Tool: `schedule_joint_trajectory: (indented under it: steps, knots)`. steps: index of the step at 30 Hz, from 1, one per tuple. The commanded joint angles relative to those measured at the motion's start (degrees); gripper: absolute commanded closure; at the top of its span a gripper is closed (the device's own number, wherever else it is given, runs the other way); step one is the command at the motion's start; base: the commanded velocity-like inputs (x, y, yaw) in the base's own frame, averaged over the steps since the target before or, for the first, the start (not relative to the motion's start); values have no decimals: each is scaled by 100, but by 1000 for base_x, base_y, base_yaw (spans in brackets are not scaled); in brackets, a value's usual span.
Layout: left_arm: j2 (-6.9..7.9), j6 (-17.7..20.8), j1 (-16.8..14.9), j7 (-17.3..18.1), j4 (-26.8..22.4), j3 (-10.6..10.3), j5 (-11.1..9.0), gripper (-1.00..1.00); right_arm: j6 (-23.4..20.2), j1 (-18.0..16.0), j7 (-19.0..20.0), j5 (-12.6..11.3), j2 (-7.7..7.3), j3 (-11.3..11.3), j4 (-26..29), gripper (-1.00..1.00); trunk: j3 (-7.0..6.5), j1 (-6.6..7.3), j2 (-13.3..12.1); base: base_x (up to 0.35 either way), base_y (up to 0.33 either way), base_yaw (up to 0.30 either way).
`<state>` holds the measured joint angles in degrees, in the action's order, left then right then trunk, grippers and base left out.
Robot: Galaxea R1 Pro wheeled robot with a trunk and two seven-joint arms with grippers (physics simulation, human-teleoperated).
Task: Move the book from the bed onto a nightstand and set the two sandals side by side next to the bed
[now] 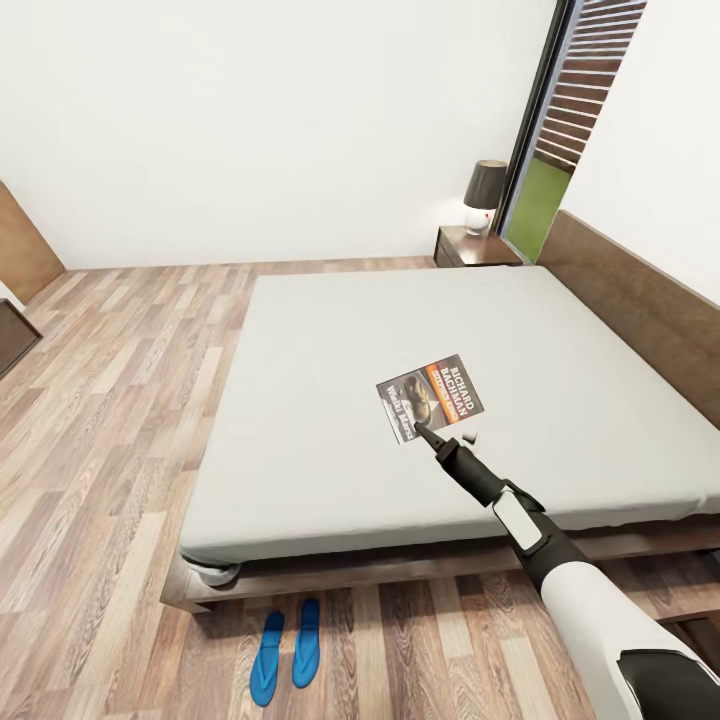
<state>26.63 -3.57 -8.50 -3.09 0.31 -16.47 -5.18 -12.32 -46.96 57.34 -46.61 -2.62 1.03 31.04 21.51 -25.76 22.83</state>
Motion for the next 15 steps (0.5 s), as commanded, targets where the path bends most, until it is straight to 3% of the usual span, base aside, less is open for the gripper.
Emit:
schedule_joint_trajectory:
  steps: [1, 11, 15]
  knots:
    - [0, -19, -3, -10, 4, -49, -54, -100, -60, -3, 7, -59, -1, 11, -2, 100, 8, -3, 9, 0, 0, 0]
    - [0, -20, -3, -15, 4, -49, -54, -100, -61, -5, -1, -59, 14, 9, -2, 100, 8, -3, 9, 0, 0, 12]
    - [0, -21, -3, -16, 4, -49, -54, -100, -63, -6, -3, -59, 19, 9, -2, 100, 1, -3, 9, 0, 0, 116]
